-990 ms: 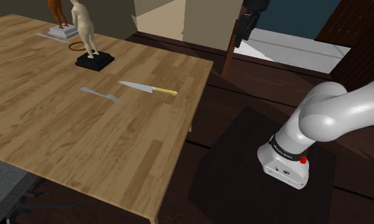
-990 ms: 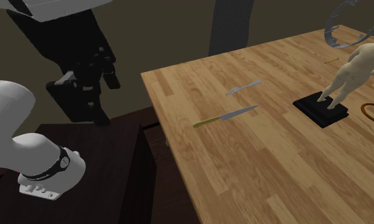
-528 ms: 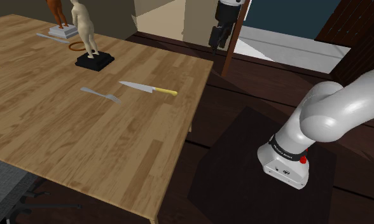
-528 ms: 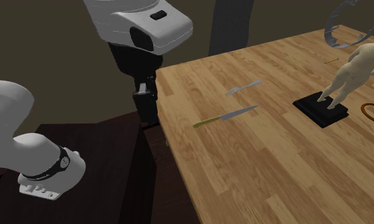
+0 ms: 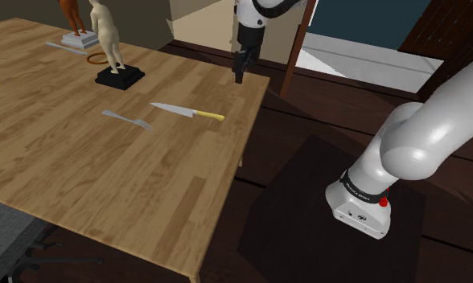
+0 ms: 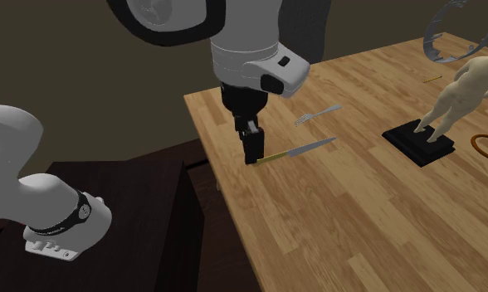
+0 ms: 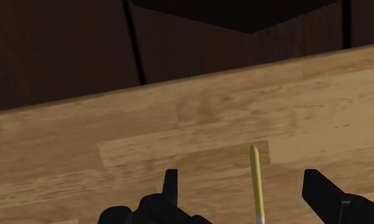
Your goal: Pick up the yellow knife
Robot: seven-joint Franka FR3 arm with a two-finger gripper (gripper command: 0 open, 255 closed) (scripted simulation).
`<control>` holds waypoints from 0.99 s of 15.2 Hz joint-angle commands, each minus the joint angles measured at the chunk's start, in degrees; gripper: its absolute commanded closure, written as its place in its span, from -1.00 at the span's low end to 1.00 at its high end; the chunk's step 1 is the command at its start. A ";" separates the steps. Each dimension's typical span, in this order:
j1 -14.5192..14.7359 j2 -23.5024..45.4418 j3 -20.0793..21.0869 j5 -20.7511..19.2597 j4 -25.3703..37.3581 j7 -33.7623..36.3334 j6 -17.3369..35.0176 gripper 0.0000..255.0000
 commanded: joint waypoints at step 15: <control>4.77 34.12 3.86 -3.05 25.95 1.16 6.63 -1.00</control>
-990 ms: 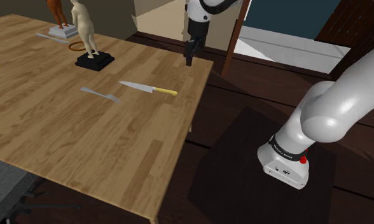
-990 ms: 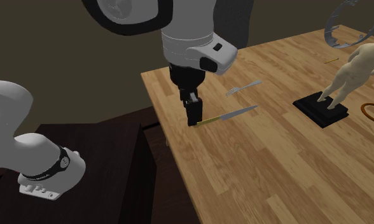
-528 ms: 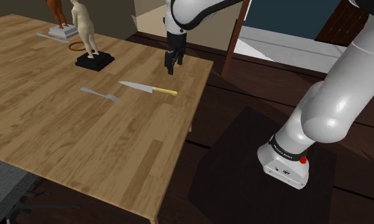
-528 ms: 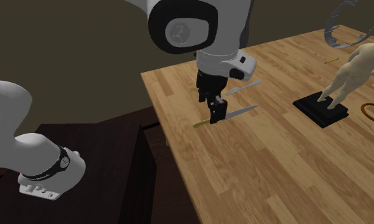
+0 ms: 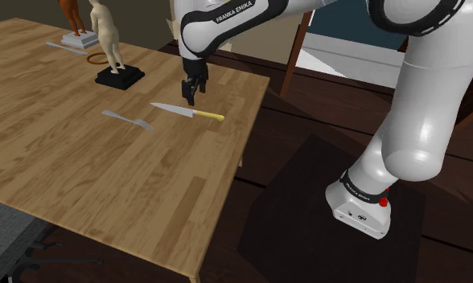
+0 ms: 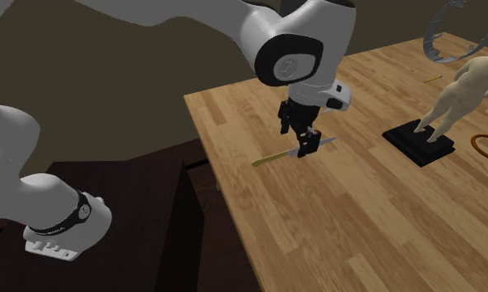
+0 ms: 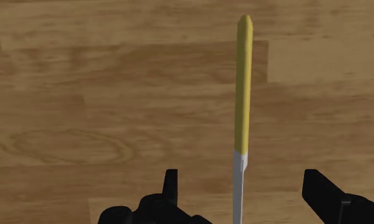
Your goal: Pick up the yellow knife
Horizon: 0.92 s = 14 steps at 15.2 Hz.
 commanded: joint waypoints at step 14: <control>1.69 11.42 0.28 -1.47 6.73 0.39 4.20 1.00</control>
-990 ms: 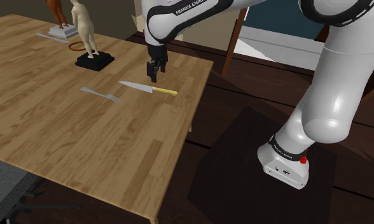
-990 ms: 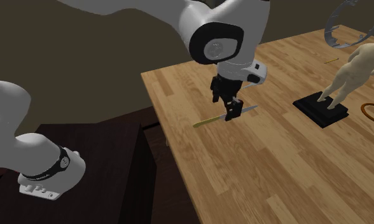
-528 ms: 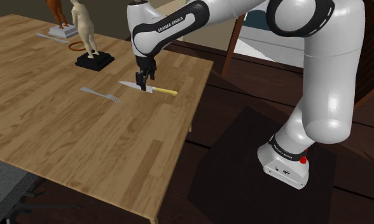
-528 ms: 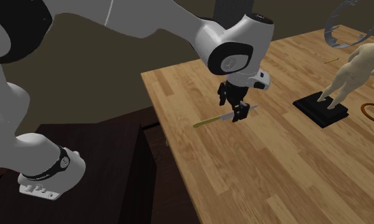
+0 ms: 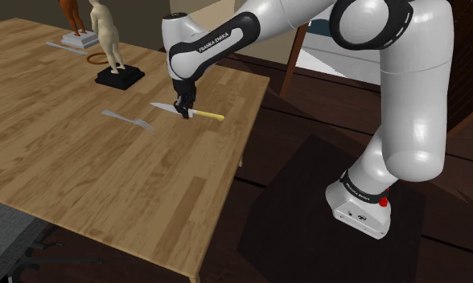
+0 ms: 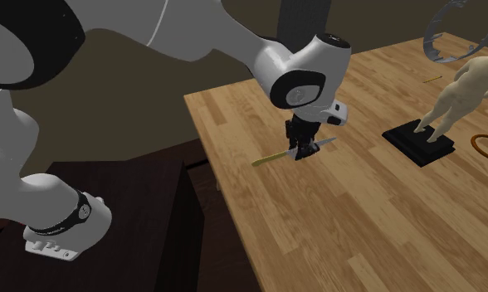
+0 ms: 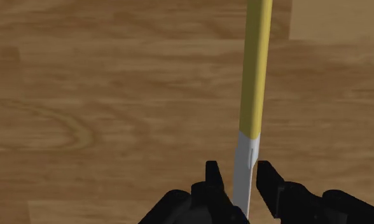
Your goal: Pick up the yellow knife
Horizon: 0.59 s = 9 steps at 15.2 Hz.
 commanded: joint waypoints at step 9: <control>-0.04 -0.41 0.02 0.05 0.15 -0.06 -0.55 1.00</control>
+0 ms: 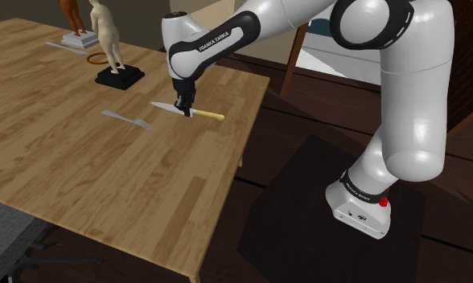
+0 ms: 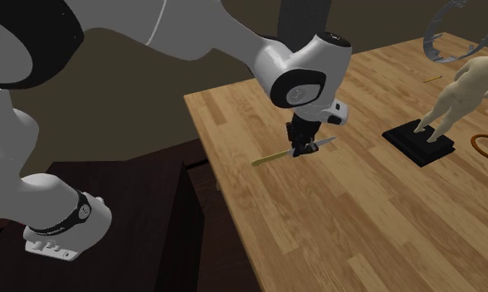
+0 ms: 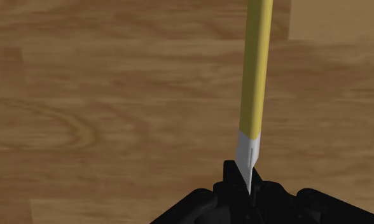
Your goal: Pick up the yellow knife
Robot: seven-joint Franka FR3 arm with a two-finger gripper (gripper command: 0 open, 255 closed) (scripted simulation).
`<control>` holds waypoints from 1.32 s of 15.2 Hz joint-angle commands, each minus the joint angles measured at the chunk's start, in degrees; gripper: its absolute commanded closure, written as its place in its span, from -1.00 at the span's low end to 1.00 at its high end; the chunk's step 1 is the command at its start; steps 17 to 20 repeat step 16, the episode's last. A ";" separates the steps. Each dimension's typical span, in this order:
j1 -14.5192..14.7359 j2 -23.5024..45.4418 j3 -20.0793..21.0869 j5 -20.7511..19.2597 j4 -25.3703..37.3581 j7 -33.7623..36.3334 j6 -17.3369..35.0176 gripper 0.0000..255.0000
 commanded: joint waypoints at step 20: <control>-0.17 -5.05 0.34 0.62 3.94 -0.39 -8.96 1.00</control>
